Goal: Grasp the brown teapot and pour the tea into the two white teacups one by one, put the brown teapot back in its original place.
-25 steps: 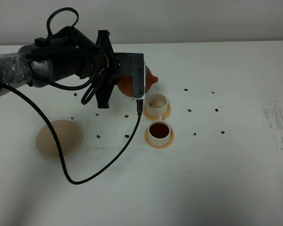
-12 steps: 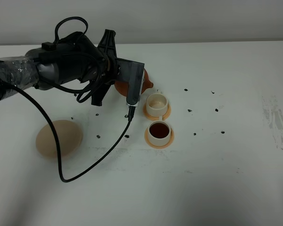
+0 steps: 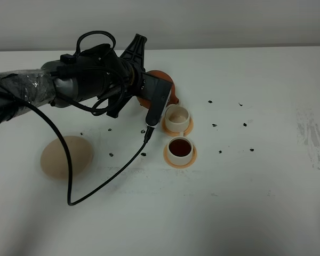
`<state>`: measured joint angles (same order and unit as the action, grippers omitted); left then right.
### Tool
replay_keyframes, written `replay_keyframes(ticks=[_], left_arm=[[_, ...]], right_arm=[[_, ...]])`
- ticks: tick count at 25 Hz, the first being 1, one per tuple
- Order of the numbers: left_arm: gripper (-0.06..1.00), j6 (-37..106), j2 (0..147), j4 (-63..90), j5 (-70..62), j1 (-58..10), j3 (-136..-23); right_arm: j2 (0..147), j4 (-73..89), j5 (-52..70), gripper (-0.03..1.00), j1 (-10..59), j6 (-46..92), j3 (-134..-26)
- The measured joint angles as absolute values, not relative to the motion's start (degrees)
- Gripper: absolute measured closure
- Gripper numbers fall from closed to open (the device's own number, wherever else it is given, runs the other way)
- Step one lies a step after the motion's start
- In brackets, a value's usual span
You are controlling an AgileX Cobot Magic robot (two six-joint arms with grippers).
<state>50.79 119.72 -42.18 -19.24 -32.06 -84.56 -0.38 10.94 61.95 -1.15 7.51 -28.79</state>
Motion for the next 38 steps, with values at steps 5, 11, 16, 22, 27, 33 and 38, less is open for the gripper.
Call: replay_keyframes(ticks=[5, 11, 16, 22, 27, 33, 38], left_arm=[[0.82, 50.79, 119.72, -46.78, -18.98, -32.12, -84.56], [0.82, 50.79, 119.72, -52.16, -18.53, -32.65, -84.56], [0.82, 50.79, 120.68, -53.91, -17.78, -33.10, -84.56], [0.82, 50.79, 121.04, -56.17, -16.13, -33.10, -84.56], [0.82, 50.79, 121.09, -58.96, -15.59, -33.67, -84.56], [0.82, 50.79, 121.09, -62.14, -14.49, -33.85, -84.56], [0.82, 50.79, 121.09, -64.25, -14.03, -33.85, -84.56]], right_arm=[[-0.38, 10.94, 61.95, 0.54, -1.15, 7.51, -28.79], [-0.38, 10.94, 61.95, 0.54, -1.15, 7.51, -28.79], [-0.38, 10.94, 61.95, 0.54, -1.15, 7.51, -28.79], [-0.38, 10.94, 61.95, 0.54, -1.15, 7.51, -28.79], [-0.38, 10.94, 61.95, 0.54, -1.15, 7.51, -28.79], [-0.38, 10.94, 61.95, 0.54, -1.15, 7.51, -28.79], [-0.38, 10.94, 61.95, 0.54, -1.15, 7.51, -28.79]])
